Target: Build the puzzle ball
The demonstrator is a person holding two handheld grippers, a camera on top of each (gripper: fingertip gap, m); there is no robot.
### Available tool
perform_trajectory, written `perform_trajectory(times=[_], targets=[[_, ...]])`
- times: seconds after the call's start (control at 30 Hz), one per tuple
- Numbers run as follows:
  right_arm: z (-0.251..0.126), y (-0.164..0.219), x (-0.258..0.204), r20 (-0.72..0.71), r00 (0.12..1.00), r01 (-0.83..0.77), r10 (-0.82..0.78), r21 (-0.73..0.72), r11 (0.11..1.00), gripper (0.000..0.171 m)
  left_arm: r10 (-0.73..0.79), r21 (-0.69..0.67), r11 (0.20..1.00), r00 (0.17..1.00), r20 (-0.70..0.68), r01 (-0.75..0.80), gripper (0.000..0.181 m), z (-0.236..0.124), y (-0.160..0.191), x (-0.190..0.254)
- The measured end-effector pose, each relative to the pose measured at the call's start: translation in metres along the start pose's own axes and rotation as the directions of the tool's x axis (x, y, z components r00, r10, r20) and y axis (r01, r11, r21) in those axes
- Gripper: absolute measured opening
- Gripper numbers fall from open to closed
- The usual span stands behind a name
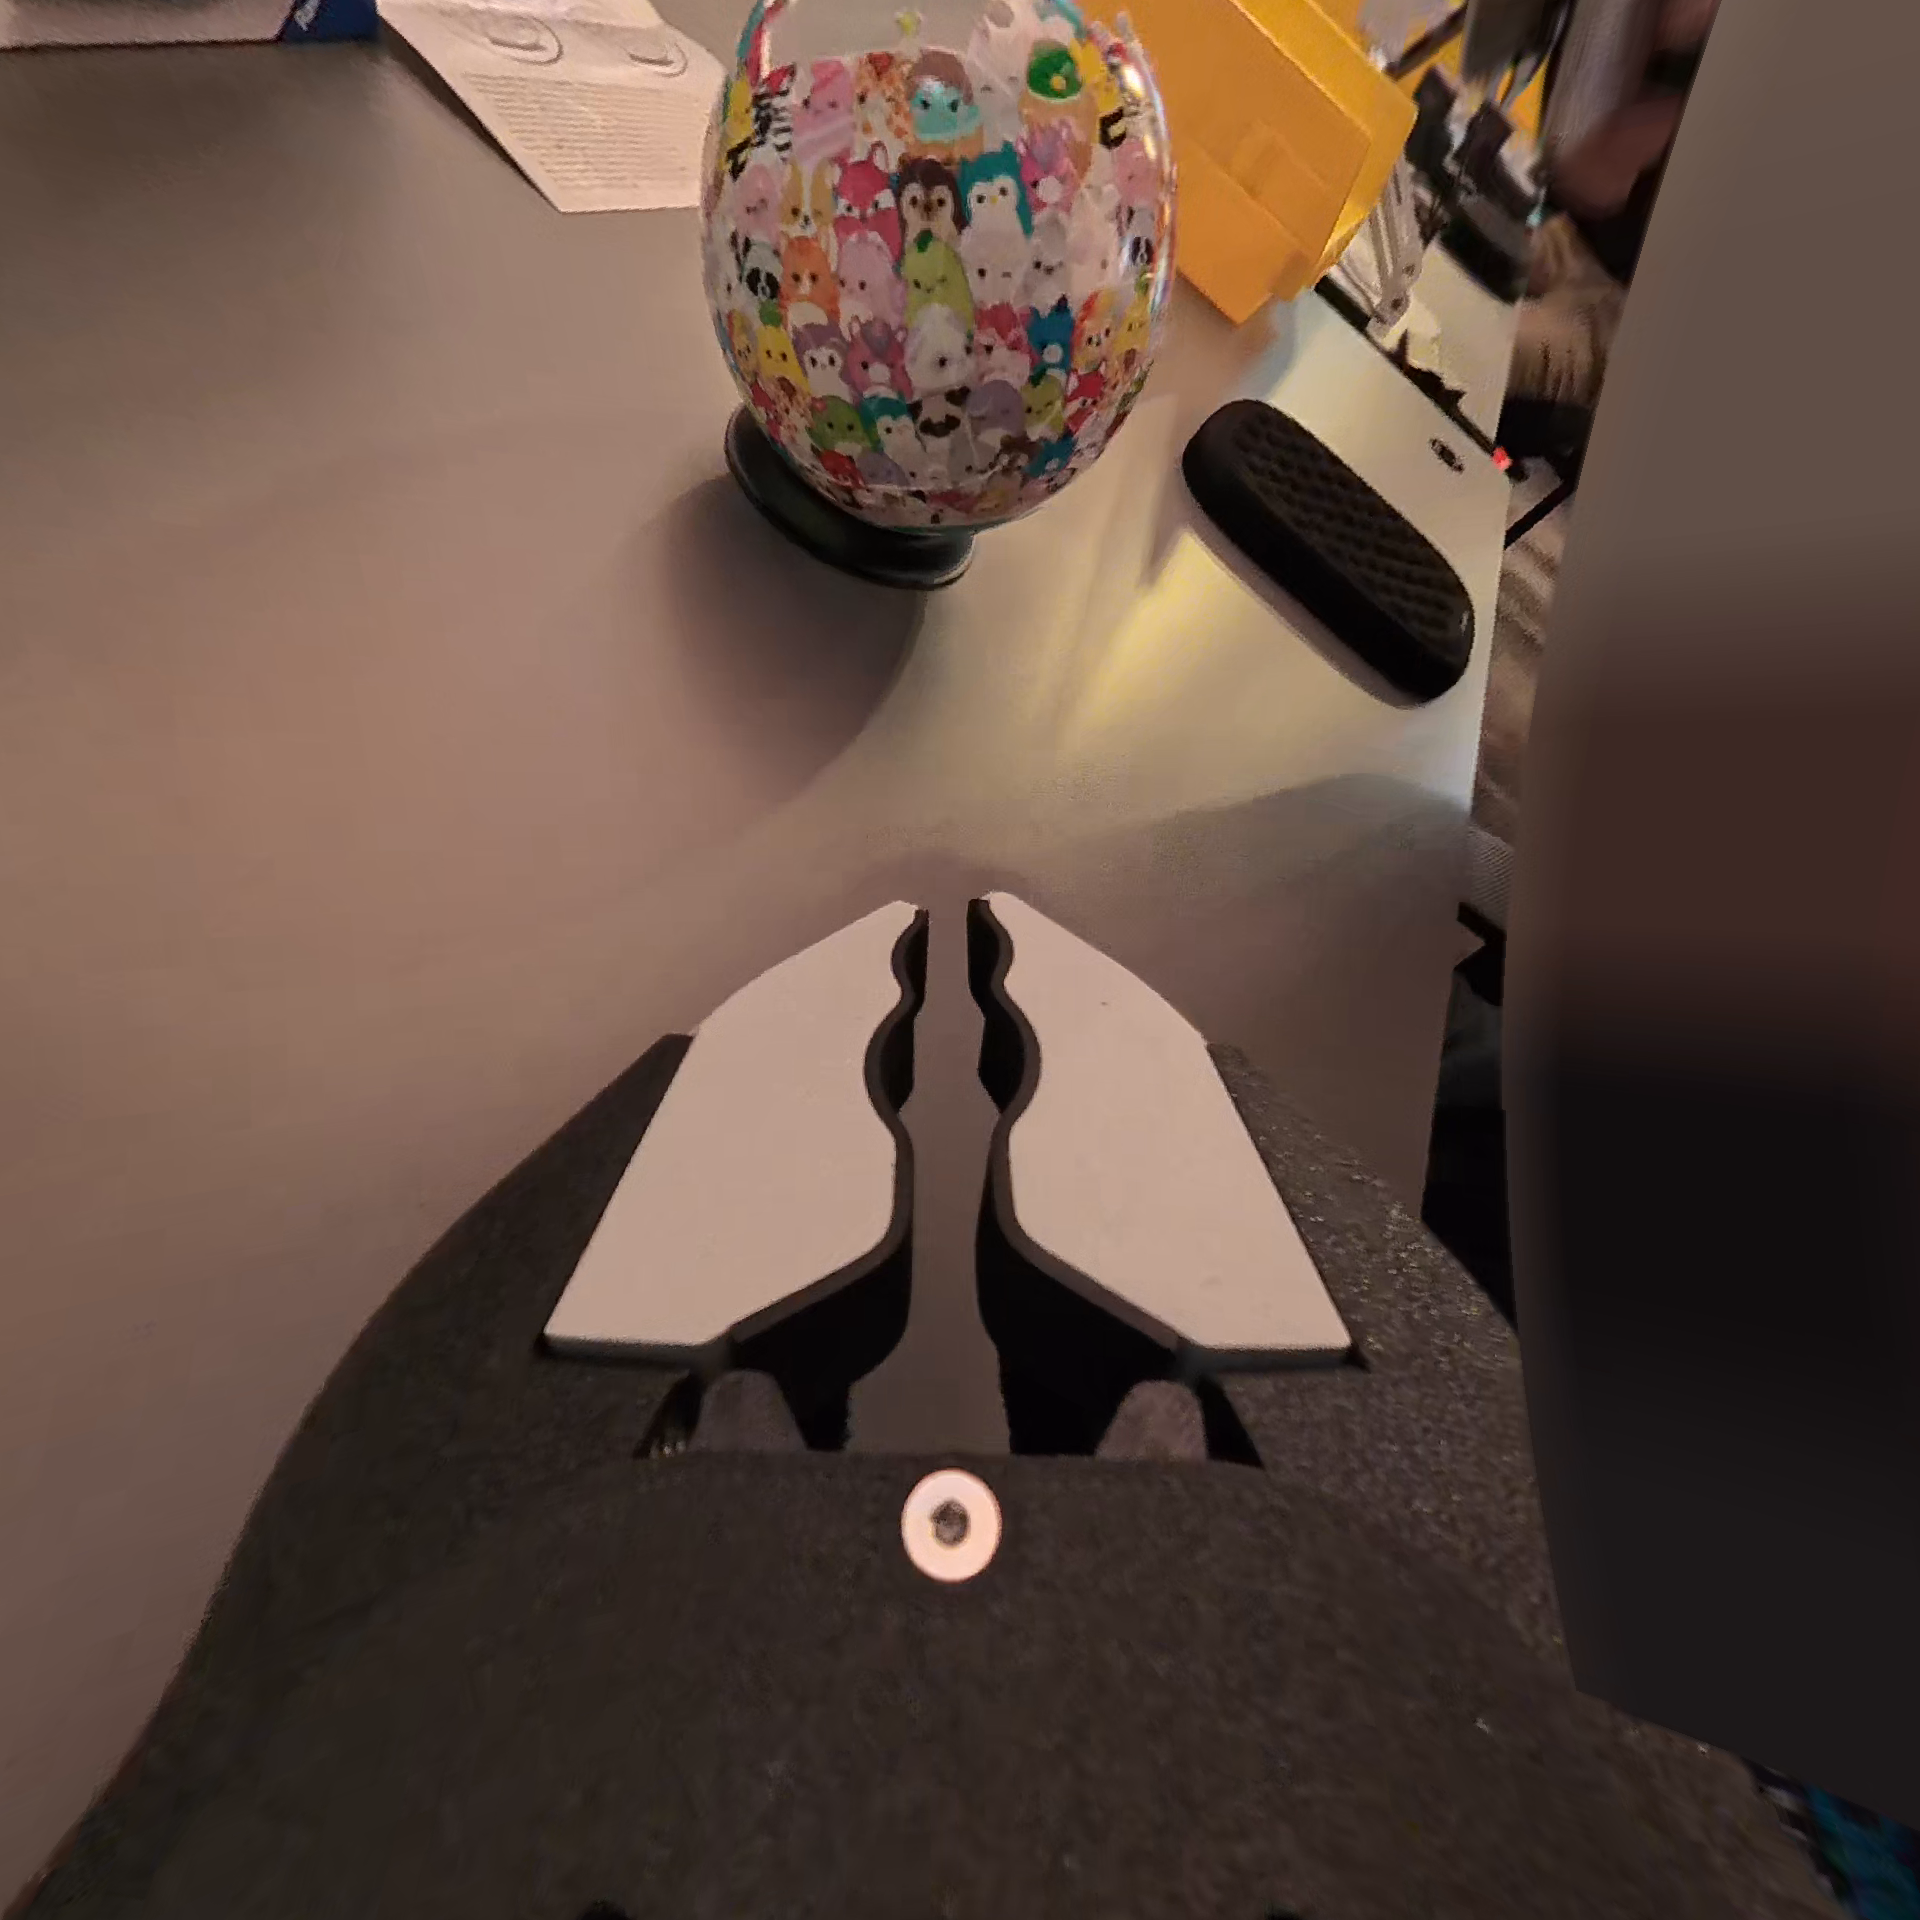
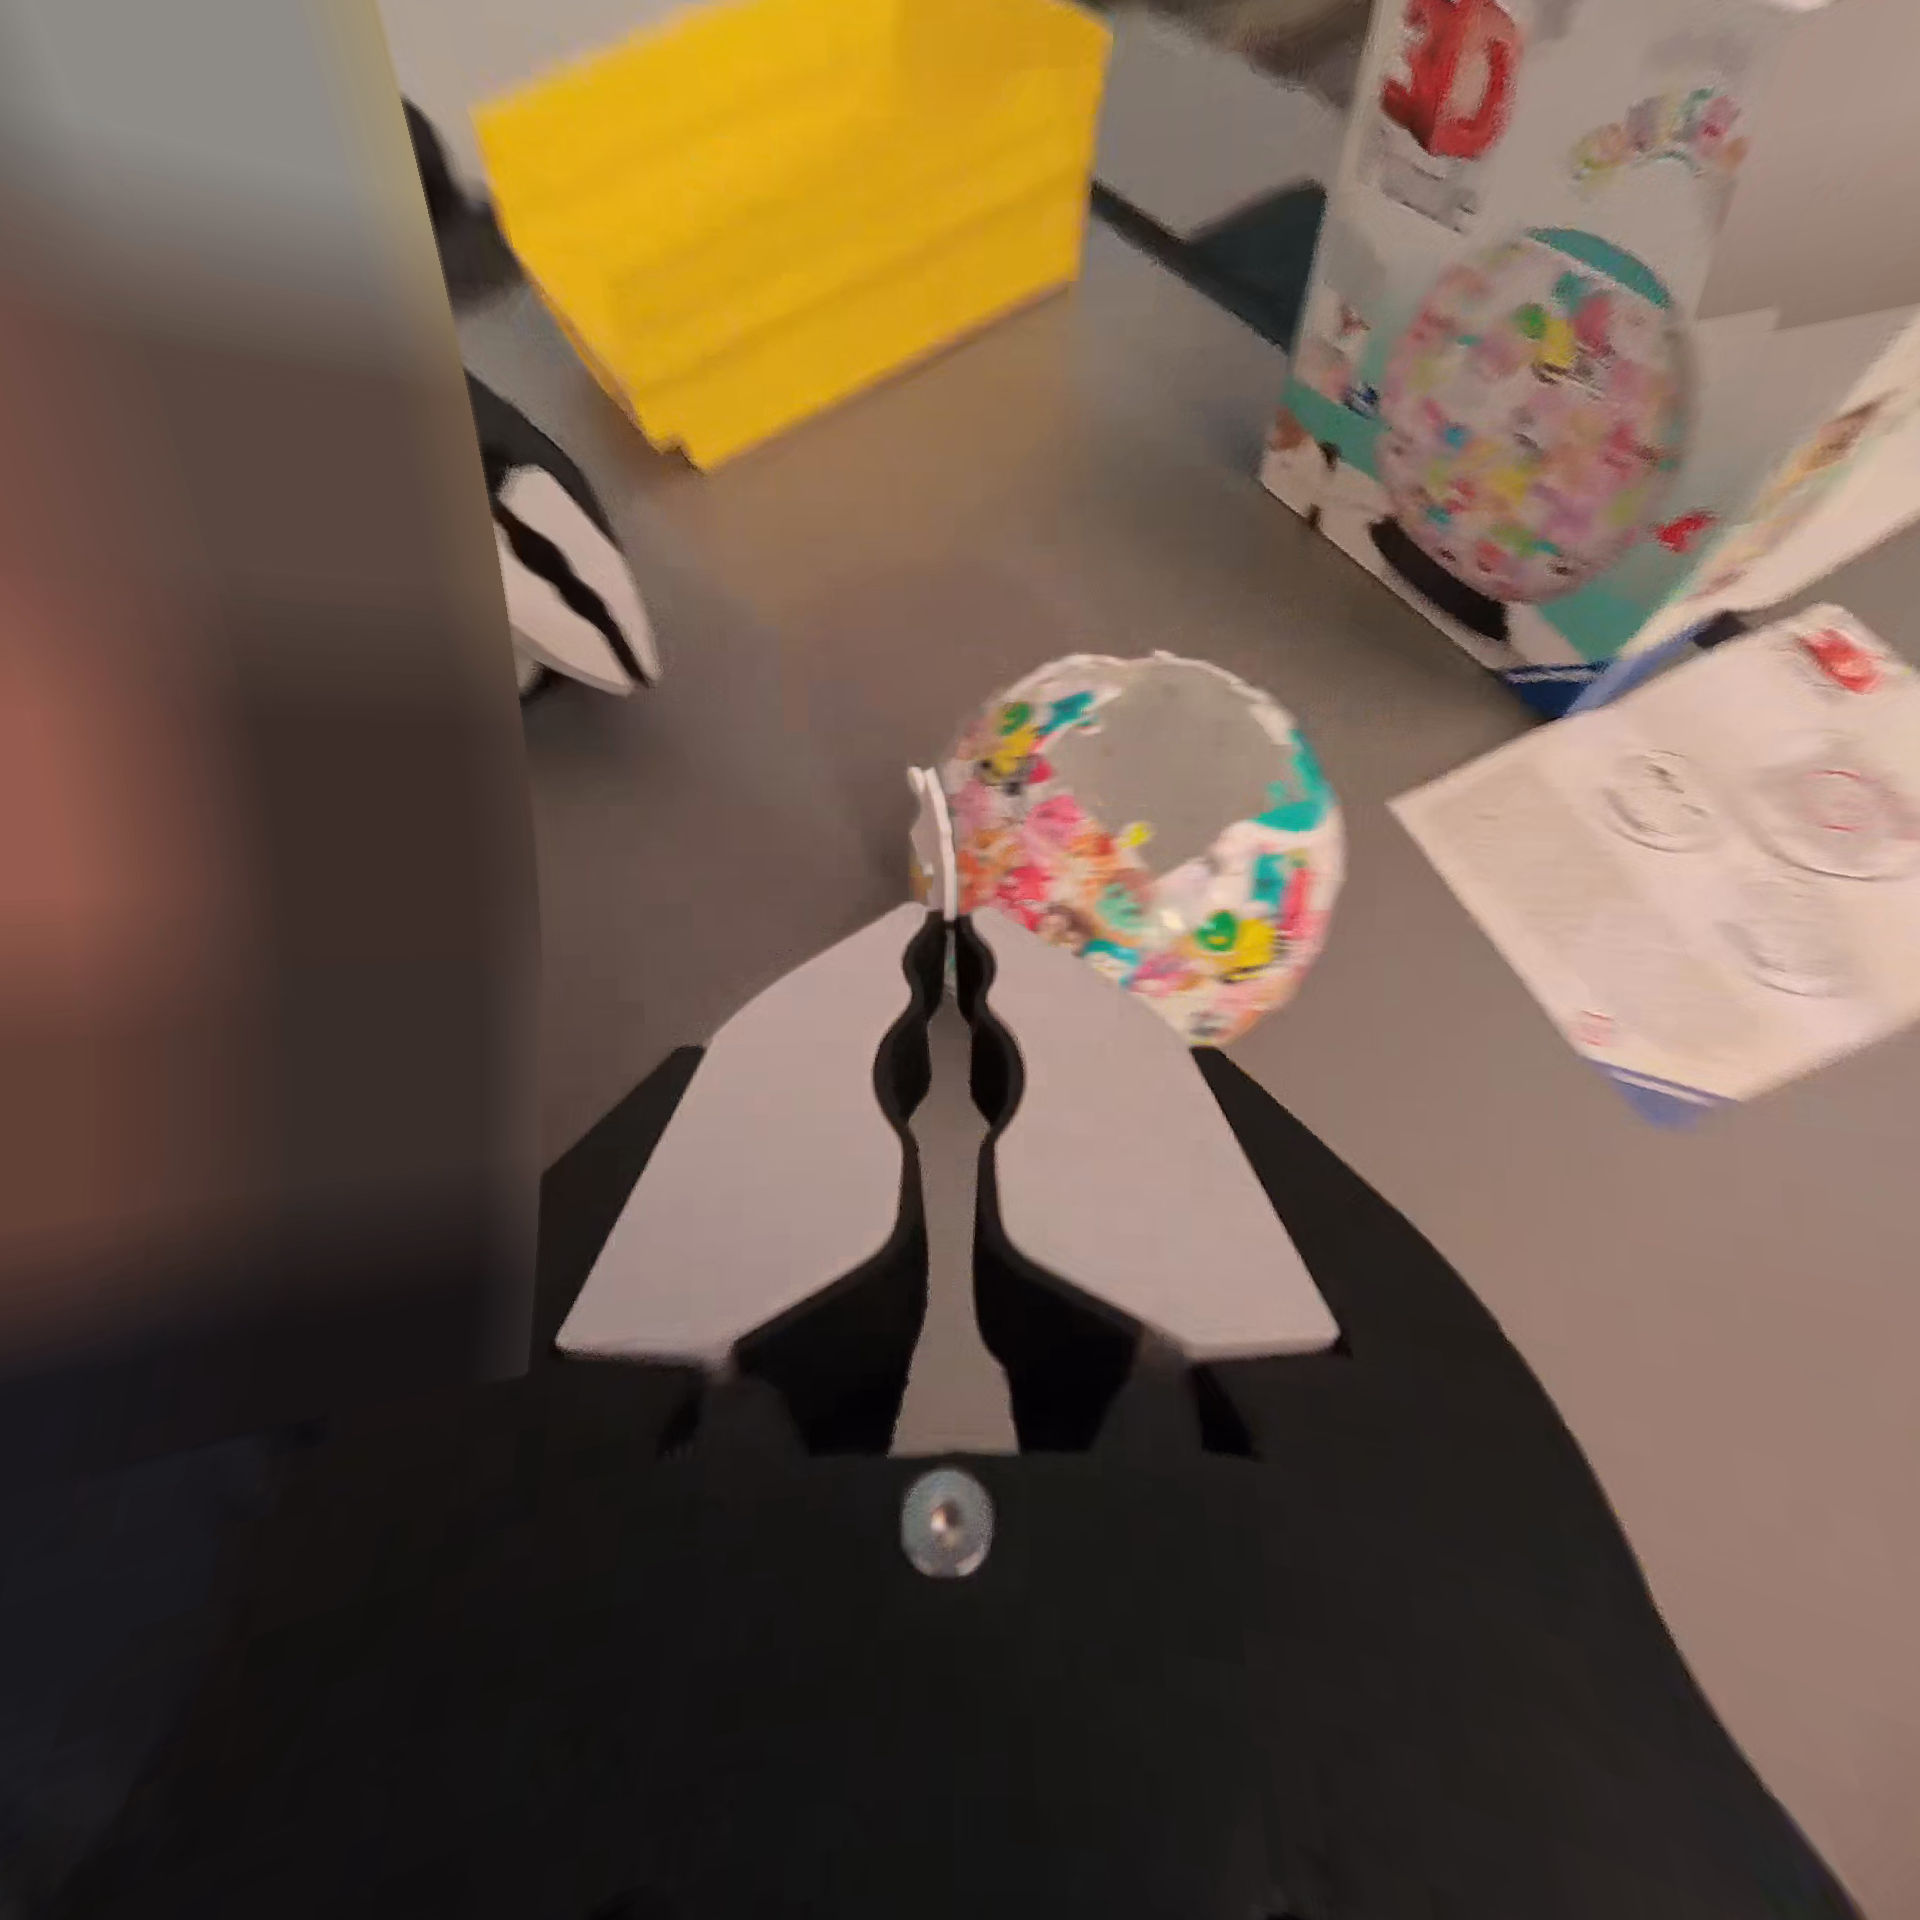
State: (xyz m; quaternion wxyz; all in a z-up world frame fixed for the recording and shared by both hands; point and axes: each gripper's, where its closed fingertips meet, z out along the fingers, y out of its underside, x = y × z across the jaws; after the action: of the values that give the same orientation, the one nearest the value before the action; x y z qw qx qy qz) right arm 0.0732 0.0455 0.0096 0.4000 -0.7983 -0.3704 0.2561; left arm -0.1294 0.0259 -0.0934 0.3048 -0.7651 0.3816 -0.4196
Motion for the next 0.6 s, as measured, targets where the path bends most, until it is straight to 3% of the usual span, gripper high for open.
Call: perform_trajectory(times=[0.13, 0.23, 0.43, 0.6], targets=[[0.0, -0.02, 0.04, -0.111, 0.986, 0.068, -0.124, -0.414, 0.908, 0.003, 0.084, -0.043, 0.996, 0.996, 0.031, -0.083, 0.008, 0.006, -0.009, 0.003], [0.011, -0.033, 0.053, -0.113, 0.977, 0.079, -0.18, -0.594, 0.801, 0.003, 0.116, -0.073, 0.991, 0.992, 0.046, -0.112, 0.01, 0.011, -0.011, 0.001], [0.032, -0.038, 0.072, -0.134, 0.965, 0.043, -0.227, -0.771, 0.635, 0.003, 0.101, -0.11, 0.989, 0.995, 0.02, -0.098, 0.011, 0.021, -0.004, -0.001], [0.035, -0.031, 0.081, -0.156, 0.956, 0.009, -0.247, -0.83, 0.558, 0.003, 0.07, -0.109, 0.992, 0.998, 0.009, -0.068, 0.011, 0.019, 0.004, -0.003]])
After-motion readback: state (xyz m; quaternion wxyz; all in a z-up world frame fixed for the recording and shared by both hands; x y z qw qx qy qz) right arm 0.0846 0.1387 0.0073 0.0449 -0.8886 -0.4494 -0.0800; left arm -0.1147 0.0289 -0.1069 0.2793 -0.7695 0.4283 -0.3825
